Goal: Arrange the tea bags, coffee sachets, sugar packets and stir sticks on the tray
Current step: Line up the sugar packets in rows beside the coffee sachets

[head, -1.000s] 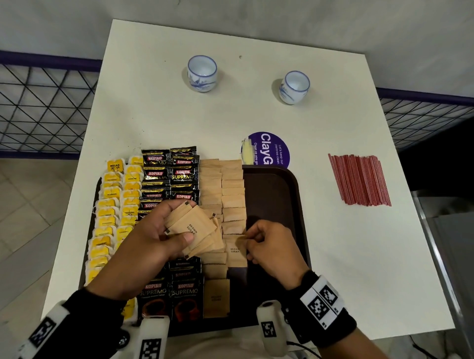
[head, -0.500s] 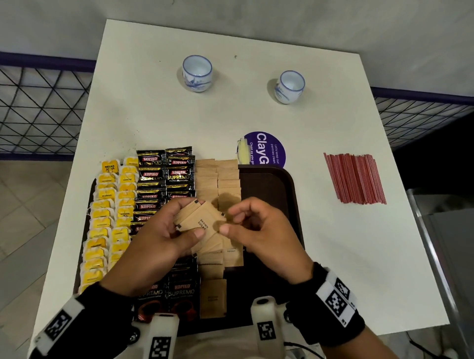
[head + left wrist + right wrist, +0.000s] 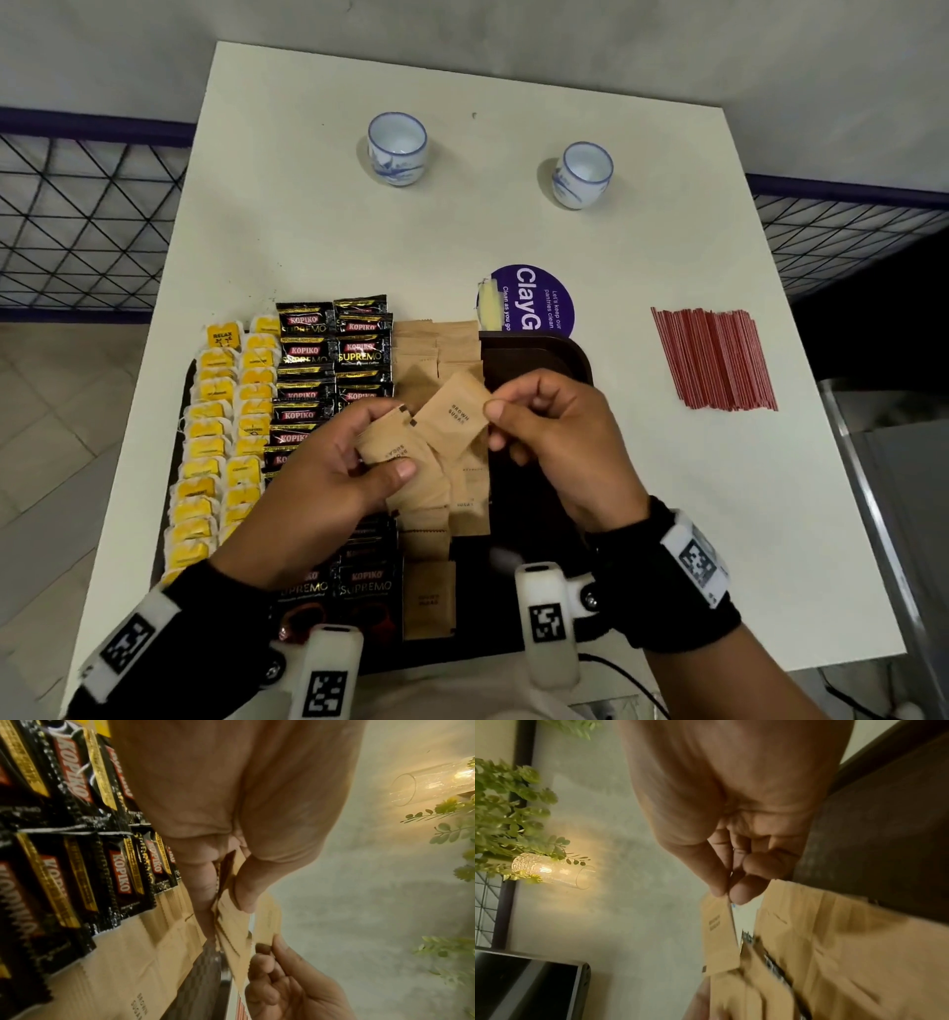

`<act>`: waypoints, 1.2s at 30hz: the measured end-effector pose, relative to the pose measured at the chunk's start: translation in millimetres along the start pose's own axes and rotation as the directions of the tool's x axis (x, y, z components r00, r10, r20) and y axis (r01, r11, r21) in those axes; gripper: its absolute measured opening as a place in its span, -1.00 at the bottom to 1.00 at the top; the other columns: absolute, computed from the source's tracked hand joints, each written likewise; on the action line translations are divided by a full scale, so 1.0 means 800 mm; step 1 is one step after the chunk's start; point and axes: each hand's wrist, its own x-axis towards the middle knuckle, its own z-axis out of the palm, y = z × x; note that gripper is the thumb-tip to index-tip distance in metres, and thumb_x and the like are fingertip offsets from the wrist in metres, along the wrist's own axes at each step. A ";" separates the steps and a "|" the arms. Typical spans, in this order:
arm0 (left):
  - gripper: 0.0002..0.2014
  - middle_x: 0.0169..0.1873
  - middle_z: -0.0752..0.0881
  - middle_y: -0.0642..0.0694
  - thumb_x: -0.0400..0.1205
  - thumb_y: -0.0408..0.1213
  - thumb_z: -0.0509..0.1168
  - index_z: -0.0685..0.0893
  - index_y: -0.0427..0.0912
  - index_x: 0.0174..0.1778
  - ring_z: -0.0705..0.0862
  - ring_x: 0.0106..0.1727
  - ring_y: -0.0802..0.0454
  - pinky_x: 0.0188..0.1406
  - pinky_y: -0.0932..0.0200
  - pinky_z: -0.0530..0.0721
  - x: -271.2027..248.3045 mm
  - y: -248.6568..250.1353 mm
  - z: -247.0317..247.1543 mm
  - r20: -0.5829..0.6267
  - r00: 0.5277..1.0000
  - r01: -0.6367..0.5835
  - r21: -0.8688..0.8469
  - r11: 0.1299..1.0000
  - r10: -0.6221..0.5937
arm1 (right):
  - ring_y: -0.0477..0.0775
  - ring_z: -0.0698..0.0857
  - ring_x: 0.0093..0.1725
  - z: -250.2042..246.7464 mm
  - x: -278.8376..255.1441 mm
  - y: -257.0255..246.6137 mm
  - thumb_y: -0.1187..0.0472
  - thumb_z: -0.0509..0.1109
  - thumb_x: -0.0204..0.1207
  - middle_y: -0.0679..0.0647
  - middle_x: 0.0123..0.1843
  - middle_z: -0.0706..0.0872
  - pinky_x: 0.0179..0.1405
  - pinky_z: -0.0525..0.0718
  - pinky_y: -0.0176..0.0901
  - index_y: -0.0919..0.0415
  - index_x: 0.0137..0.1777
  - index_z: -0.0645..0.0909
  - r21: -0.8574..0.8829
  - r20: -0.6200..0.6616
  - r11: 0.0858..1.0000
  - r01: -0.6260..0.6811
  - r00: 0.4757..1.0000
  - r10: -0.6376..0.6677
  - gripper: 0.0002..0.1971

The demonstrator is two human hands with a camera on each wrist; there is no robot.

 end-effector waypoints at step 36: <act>-0.56 0.08 0.85 -0.08 0.65 -0.52 0.38 0.69 0.12 0.31 0.84 0.01 0.03 -0.31 0.29 0.73 -0.010 -0.003 -0.016 -0.055 0.998 0.023 -0.011 1.000 -0.024 | -0.05 0.80 -0.34 -0.004 -0.026 0.071 0.29 0.50 0.51 -0.01 -0.28 0.81 -0.18 0.83 -0.02 0.01 -0.20 0.74 -0.551 0.104 0.831 -0.080 0.981 0.163 -0.86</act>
